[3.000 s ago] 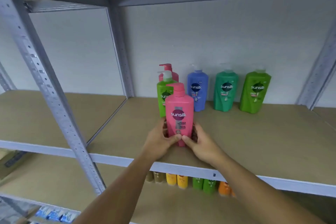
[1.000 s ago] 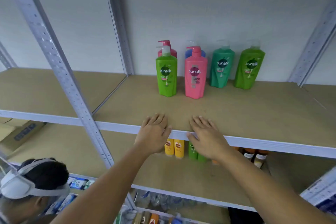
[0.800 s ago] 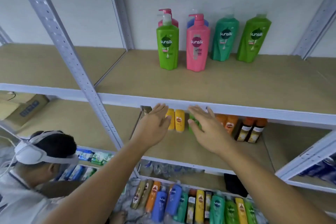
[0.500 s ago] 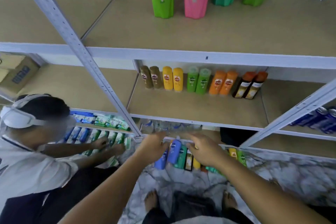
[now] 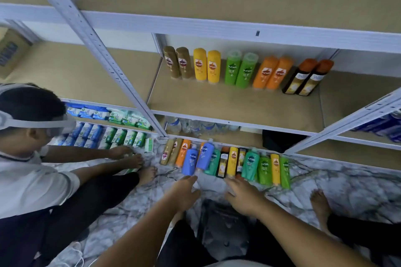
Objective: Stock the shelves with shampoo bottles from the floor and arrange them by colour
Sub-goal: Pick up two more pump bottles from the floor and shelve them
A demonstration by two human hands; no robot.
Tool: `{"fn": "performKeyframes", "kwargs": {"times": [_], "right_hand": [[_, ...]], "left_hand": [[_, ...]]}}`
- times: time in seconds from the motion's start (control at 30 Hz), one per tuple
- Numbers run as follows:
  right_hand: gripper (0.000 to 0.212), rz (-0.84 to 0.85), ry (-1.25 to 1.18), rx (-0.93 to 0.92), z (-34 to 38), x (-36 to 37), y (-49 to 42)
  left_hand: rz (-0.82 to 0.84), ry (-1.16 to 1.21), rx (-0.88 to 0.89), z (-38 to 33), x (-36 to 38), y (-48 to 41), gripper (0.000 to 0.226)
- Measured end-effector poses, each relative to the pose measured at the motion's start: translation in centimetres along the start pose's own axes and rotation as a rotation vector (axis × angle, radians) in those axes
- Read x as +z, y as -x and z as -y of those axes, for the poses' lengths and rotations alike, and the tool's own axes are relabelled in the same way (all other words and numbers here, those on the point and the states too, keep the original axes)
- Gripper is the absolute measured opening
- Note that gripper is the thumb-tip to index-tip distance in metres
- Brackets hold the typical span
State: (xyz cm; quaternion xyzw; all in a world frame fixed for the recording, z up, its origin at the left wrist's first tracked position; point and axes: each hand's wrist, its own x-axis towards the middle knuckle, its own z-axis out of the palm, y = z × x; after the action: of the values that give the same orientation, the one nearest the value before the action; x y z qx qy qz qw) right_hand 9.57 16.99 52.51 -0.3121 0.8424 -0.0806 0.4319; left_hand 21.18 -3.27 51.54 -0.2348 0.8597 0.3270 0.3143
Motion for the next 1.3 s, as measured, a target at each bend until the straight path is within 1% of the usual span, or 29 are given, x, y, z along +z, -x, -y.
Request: {"fn": "performKeyframes", "kwargs": {"times": [0.1, 0.2, 0.27, 0.37, 0.5, 0.57, 0.7, 0.8, 0.87, 0.93, 1.0, 1.07, 1.13, 1.2, 1.3], "right_hand": [[0.050, 0.017, -0.129, 0.034, -0.6, 0.8, -3.7], [0.056, 0.050, -0.241, 0.104, -2.1, 2.9, -9.5], [0.057, 0.069, -0.311, 0.156, -4.0, 5.4, -14.8], [0.054, 0.054, -0.377, 0.210, -7.0, 9.6, -22.5], [0.051, 0.074, -0.361, 0.245, -11.8, 14.7, -32.2], [0.052, 0.078, -0.407, 0.276, -14.0, 16.8, -36.5], [0.060, 0.025, -0.516, 0.344, -18.6, 21.4, -44.5], [0.059, -0.063, -0.549, 0.304, -20.9, 23.1, -49.6], [0.050, -0.168, -0.562, 0.268, -21.9, 23.5, -52.5], [0.043, -0.269, -0.522, 0.278, -22.7, 23.9, -55.3], [0.048, -0.324, -0.487, 0.306, -23.0, 23.7, -56.8], [0.052, -0.292, -0.469, 0.358, -23.1, 23.4, -57.8], [0.057, -0.178, -0.423, 0.406, -23.4, 23.2, -58.7], [0.067, -0.115, -0.384, 0.431, -23.3, 22.9, -59.4], [0.082, -0.104, -0.397, 0.480, -22.9, 22.6, -59.9]], "left_hand": [[-0.017, 0.048, -0.027, 1.3, 0.7, -3.6, 0.060], [-0.050, 0.118, -0.094, 3.8, 2.4, -9.4, 0.062], [-0.066, 0.149, -0.146, 6.3, 4.6, -14.5, 0.062], [-0.065, 0.171, -0.174, 10.2, 8.5, -22.0, 0.062], [-0.062, 0.176, -0.170, 14.6, 14.7, -32.2, 0.059], [-0.067, 0.191, -0.148, 15.7, 17.0, -36.7, 0.056], [-0.107, 0.201, -0.103, 17.1, 20.9, -45.5, 0.064], [-0.192, 0.264, -0.050, 17.6, 22.4, -50.9, 0.071], [-0.236, 0.280, 0.013, 17.9, 22.6, -53.5, 0.075], [-0.236, 0.261, 0.074, 18.2, 22.8, -55.6, 0.083], [-0.218, 0.283, 0.083, 18.6, 22.8, -57.0, 0.097], [-0.198, 0.323, 0.050, 19.1, 22.7, -58.1, 0.112], [-0.174, 0.367, 0.024, 19.0, 22.4, -58.8, 0.121], [-0.184, 0.413, -0.010, 18.8, 21.9, -59.2, 0.119], [-0.215, 0.461, -0.078, 18.5, 21.5, -58.9, 0.110]]}}
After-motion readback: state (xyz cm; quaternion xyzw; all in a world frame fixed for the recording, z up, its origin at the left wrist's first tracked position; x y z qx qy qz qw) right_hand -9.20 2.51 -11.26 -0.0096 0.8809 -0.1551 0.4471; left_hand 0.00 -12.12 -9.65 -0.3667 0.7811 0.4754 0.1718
